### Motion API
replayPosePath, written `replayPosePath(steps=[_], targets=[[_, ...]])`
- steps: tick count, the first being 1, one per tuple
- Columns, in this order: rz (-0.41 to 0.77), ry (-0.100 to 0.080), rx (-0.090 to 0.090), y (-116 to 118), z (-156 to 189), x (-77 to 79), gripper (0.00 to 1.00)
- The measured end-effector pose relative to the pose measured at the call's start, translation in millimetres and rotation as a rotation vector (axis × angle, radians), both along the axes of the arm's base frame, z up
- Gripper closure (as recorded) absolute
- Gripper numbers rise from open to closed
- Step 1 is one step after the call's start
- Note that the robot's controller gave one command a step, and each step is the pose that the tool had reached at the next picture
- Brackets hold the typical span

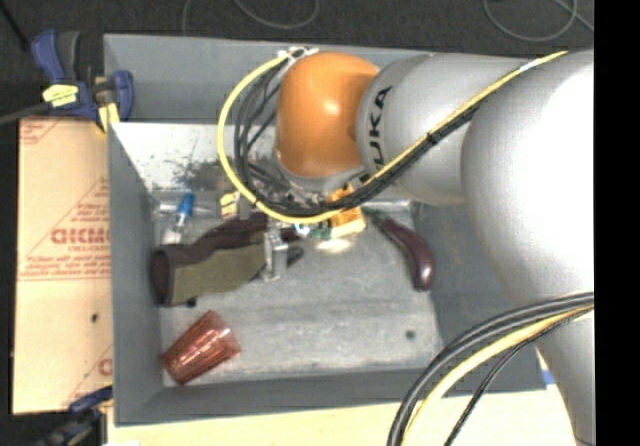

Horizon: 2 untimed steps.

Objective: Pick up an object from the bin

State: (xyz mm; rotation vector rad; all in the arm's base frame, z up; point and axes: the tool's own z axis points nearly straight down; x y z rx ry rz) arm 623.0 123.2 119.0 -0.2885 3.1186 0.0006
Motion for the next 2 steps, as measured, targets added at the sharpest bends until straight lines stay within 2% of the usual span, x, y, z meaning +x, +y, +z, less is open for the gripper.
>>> replayPosePath(steps=[1,2], targets=[[-0.069,0.0,0.004,-6.3,-38.4,-2.5,0.0],[-0.047,-0.003,0.001,-7.7,-47.6,-5.5,1.0]])
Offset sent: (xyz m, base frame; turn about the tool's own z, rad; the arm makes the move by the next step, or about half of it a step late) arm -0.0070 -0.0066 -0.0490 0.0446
